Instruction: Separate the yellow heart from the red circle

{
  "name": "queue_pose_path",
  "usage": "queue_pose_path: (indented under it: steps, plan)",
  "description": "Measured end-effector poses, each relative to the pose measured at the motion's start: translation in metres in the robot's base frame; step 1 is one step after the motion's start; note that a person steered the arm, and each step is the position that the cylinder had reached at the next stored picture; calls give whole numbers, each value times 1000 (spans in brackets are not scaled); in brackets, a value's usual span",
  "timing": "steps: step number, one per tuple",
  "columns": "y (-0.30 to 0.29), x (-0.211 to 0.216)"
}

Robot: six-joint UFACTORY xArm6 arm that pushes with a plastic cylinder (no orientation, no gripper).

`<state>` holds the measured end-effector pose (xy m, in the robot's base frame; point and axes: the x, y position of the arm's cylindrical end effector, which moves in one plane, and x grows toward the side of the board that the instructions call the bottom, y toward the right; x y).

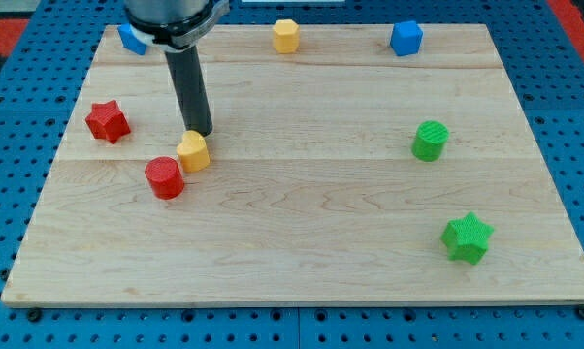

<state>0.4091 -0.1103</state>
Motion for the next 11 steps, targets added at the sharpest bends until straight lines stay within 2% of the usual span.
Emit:
queue_pose_path:
  steps: [1,2,3,4,5,6,7,8,9,10,11]
  plan:
    - [13,25]
    - [-47,-21]
    - [-83,-22]
    - [-54,15]
    - [-30,30]
    - [-8,72]
    - [40,76]
    - [28,61]
    - [50,126]
    - [50,122]
    - [19,80]
